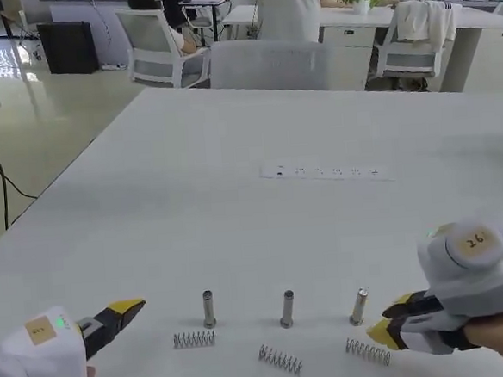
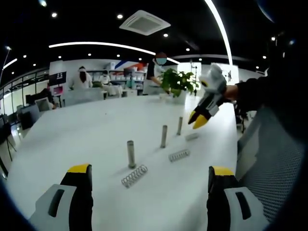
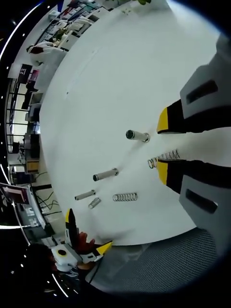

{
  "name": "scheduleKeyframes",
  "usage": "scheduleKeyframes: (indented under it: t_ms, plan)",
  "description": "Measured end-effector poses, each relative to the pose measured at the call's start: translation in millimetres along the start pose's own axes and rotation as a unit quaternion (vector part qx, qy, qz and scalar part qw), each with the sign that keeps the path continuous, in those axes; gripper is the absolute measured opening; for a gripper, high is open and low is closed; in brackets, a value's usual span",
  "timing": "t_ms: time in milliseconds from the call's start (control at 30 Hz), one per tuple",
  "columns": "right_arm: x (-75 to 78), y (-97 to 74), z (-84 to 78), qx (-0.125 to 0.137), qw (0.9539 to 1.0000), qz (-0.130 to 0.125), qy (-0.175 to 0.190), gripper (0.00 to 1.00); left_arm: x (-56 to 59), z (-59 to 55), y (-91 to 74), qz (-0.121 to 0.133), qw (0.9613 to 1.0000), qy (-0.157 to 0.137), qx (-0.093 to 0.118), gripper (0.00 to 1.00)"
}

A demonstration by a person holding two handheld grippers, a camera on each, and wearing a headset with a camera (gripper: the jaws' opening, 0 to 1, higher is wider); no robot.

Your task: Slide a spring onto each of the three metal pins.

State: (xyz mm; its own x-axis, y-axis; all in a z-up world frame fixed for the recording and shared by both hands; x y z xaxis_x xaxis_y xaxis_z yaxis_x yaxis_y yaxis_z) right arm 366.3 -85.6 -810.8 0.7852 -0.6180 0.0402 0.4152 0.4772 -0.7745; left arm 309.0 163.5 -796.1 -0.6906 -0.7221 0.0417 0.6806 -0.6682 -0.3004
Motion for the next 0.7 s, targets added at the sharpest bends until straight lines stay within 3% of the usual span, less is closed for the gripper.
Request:
scheduleKeyframes:
  t_ms: [300,700]
  plan:
    - [-8.6,4.4,-11.0,-0.027,0.9992,0.023,-0.017,0.16,-0.6,-0.4,-0.4,0.0,1.0,-0.001,0.0,0.97]
    - [-13.1,11.7,-22.6,-0.061,0.9962,0.031,-0.054,0.13,-0.5,-1.3,-1.5,0.0,1.0,-0.002,-0.001,0.97]
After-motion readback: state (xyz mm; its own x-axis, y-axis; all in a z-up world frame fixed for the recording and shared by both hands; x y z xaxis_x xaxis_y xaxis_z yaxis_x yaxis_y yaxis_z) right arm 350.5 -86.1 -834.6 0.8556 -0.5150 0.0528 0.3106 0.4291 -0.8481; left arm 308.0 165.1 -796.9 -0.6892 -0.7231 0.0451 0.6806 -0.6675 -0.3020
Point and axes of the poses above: the centre of the closed fingertips' face, and the gripper's own axes: y roughly forward along the fingers, x roughly to its right, z roughly out of its top, the point moved 3 cm from there along -y, roughly backward along the fingers, and after that the axes turned 3 degrees about -z, right-handed, at the moved point
